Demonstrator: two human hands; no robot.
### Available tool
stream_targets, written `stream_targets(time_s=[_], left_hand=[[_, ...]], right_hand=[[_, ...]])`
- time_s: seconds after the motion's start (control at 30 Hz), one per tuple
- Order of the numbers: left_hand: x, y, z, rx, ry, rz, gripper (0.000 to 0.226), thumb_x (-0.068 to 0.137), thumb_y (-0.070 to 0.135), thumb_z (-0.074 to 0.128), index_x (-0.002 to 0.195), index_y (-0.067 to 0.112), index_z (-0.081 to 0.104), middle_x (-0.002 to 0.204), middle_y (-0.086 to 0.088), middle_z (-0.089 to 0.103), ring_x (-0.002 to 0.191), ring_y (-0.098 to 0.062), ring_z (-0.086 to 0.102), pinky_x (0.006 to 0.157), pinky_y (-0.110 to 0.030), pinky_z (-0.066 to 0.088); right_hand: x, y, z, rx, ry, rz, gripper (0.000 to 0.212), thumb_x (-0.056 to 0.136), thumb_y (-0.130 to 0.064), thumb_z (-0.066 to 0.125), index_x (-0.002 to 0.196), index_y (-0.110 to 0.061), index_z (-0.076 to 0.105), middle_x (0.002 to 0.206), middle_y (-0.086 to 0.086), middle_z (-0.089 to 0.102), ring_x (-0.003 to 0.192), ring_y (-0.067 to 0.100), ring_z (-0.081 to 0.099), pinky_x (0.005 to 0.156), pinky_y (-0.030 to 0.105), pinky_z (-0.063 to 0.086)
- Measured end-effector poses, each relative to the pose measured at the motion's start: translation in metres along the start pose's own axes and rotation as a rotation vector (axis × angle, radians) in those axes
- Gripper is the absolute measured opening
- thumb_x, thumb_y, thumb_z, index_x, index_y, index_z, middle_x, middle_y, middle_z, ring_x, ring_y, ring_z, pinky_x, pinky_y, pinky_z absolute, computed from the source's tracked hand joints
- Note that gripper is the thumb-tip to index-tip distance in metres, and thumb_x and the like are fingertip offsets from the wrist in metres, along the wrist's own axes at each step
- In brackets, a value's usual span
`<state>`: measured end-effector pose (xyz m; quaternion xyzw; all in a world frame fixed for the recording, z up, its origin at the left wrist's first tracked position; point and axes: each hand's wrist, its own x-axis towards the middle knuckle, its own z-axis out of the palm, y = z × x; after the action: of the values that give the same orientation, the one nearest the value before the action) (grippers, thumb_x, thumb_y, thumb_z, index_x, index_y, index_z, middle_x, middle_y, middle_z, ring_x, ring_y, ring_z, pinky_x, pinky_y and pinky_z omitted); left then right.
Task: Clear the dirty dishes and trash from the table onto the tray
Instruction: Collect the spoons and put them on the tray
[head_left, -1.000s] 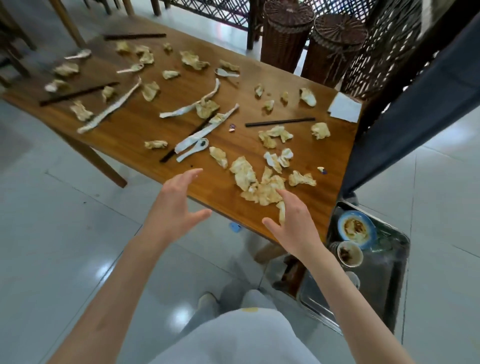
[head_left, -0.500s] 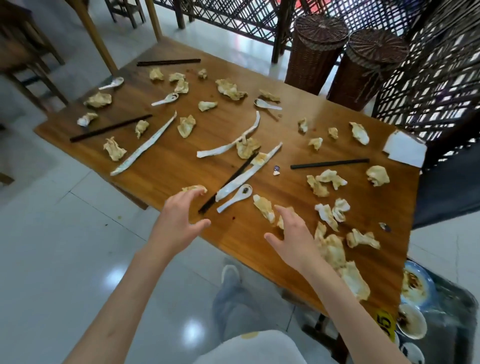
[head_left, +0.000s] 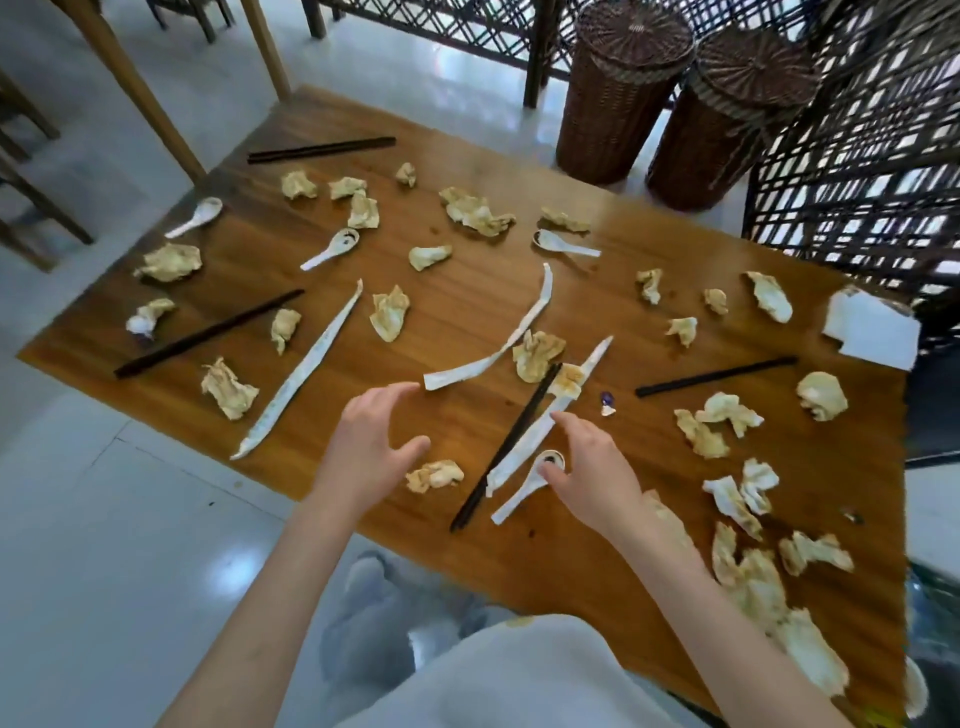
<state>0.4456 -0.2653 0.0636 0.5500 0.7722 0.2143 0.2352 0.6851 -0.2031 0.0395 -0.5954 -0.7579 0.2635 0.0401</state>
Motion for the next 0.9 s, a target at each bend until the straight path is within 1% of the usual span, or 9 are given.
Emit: stream_targets(time_s=[0.07,0.17,0.27,0.37,0.47,0.57,0.6,0.73,0.9], left_hand=[[0.011,-0.01,-0.003,-0.001,-0.031,0.034,0.06,0.078,0.028,0.073,0.132,0.028,0.046,0.13,0.006,0.053,0.122,-0.012,0.045,0.098,-0.031,0.041],[0.024,-0.021,-0.008,-0.006,-0.106,0.095,0.057,0.08,0.027,0.072,0.132,0.027,0.048,0.13,0.006,0.053,0.121,-0.012,0.046,0.099,-0.033,0.044],[0.034,-0.029,-0.016,0.019,-0.162,0.165,0.055,0.081,0.025,0.071,0.131,0.026,0.049,0.129,0.005,0.054,0.121,-0.012,0.046,0.1,-0.032,0.043],[0.039,-0.036,-0.025,0.039,-0.203,0.248,0.054,0.081,0.024,0.072,0.131,0.024,0.05,0.129,0.003,0.055,0.121,-0.013,0.047,0.099,-0.031,0.043],[0.04,-0.044,-0.03,0.037,-0.229,0.294,0.055,0.08,0.024,0.072,0.131,0.023,0.05,0.128,0.002,0.055,0.12,-0.013,0.048,0.098,-0.03,0.043],[0.037,-0.053,-0.028,0.039,-0.253,0.311,0.055,0.081,0.024,0.072,0.131,0.022,0.05,0.13,0.001,0.055,0.121,-0.013,0.048,0.099,-0.03,0.044],[0.037,-0.056,-0.026,0.041,-0.259,0.31,0.055,0.081,0.024,0.071,0.132,0.022,0.049,0.13,0.001,0.055,0.121,-0.013,0.048,0.099,-0.031,0.044],[0.032,-0.062,-0.022,0.038,-0.259,0.311,0.055,0.081,0.024,0.071,0.132,0.022,0.049,0.13,0.002,0.055,0.121,-0.013,0.047,0.097,-0.026,0.042],[0.026,-0.068,-0.026,0.015,-0.235,0.302,0.055,0.081,0.026,0.071,0.131,0.023,0.049,0.128,0.003,0.055,0.121,-0.011,0.047,0.095,-0.024,0.04]], right_hand=[[0.0,-0.008,0.01,-0.005,0.021,0.044,0.063,0.084,-0.035,0.066,0.138,-0.025,0.037,0.137,-0.003,0.049,0.123,0.016,0.048,0.09,0.025,0.046],[-0.01,-0.019,0.027,-0.007,0.031,0.155,0.062,0.085,-0.037,0.064,0.139,-0.024,0.036,0.137,-0.001,0.049,0.122,0.017,0.049,0.092,0.032,0.05],[-0.02,-0.03,0.043,0.028,0.073,0.275,0.061,0.083,-0.035,0.066,0.137,-0.024,0.039,0.135,-0.002,0.051,0.12,0.018,0.051,0.089,0.032,0.049],[-0.027,-0.043,0.056,0.053,0.131,0.349,0.058,0.083,-0.032,0.067,0.134,-0.022,0.042,0.131,-0.002,0.053,0.114,0.019,0.054,0.08,0.03,0.051],[-0.028,-0.049,0.068,0.073,0.14,0.417,0.053,0.084,-0.029,0.066,0.131,-0.02,0.044,0.127,0.001,0.056,0.109,0.02,0.058,0.073,0.028,0.05],[-0.022,-0.048,0.077,0.041,0.162,0.542,0.04,0.087,-0.029,0.061,0.123,-0.018,0.048,0.11,0.003,0.063,0.088,0.018,0.062,0.055,0.022,0.046],[-0.019,-0.047,0.08,0.028,0.169,0.586,0.038,0.088,-0.028,0.06,0.123,-0.017,0.049,0.106,0.003,0.064,0.086,0.018,0.063,0.053,0.021,0.043],[-0.006,-0.041,0.089,0.039,0.191,0.718,0.044,0.091,-0.029,0.056,0.131,-0.015,0.046,0.113,0.005,0.063,0.099,0.022,0.062,0.063,0.027,0.046],[0.003,-0.036,0.098,0.086,0.216,0.779,0.045,0.088,-0.021,0.06,0.131,-0.016,0.048,0.116,0.007,0.063,0.1,0.025,0.062,0.061,0.025,0.042]])
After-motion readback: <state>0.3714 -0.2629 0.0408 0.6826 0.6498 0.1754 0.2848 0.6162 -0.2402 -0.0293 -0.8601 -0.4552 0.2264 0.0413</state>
